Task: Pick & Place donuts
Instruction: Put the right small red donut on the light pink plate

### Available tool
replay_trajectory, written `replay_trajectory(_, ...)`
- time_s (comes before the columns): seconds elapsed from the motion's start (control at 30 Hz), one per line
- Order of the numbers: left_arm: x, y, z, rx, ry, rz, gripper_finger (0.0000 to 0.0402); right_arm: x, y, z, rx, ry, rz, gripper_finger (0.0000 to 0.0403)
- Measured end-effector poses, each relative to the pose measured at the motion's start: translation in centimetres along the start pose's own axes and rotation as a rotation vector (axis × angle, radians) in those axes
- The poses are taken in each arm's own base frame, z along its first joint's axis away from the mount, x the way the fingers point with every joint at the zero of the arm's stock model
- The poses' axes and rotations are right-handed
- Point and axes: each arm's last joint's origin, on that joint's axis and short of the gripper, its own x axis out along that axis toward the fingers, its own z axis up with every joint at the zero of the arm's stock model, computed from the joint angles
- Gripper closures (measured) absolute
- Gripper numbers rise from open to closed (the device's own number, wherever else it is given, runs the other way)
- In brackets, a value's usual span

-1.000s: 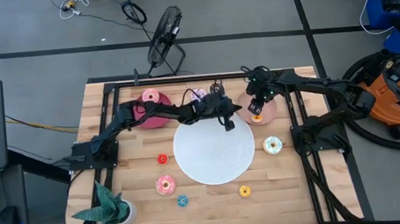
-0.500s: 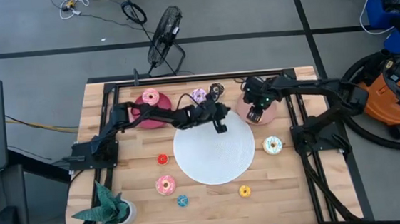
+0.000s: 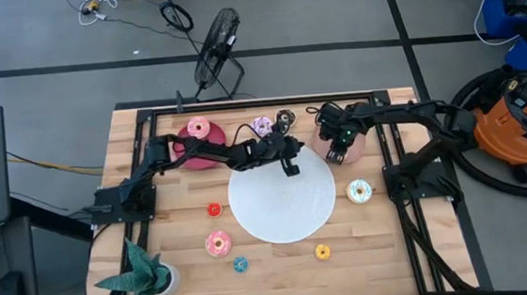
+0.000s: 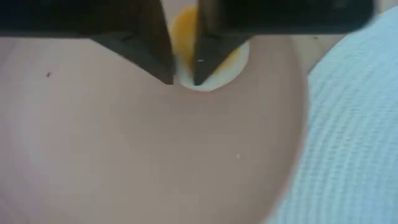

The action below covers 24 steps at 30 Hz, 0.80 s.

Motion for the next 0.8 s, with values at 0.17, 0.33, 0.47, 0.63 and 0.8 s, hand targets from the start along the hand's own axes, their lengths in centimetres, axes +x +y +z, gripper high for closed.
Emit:
replay_trajectory(0.17, 0.0, 0.0, 0.0, 0.000, -0.001, 0.000, 0.0399, -1.0, 0.1, -0.1, -0.003, -0.044, 0.006, 0.0388)
replay_trajectory(0.33, 0.0, 0.0, 0.0, -0.002, -0.003, 0.000, 0.0399, -2.7, -0.1, 0.3, 0.016, -0.191, -0.068, 0.0399)
replay_trajectory(0.47, 0.0, 0.1, 0.0, -0.021, -0.004, 0.000, 0.0399, -4.2, 0.7, 1.2, -0.039, -0.462, -0.092, 0.0400)
replay_trajectory(0.63, 0.2, 1.0, 0.3, -0.110, -0.075, -0.080, 0.0382, -4.0, 2.9, 0.5, -0.142, -0.725, -0.071, 0.0401)
replay_trajectory(0.8, 0.5, 2.3, 0.4, -0.204, -0.154, -0.201, 0.0301, -3.0, 3.9, -1.0, -0.145, -0.833, -0.137, 0.0402)
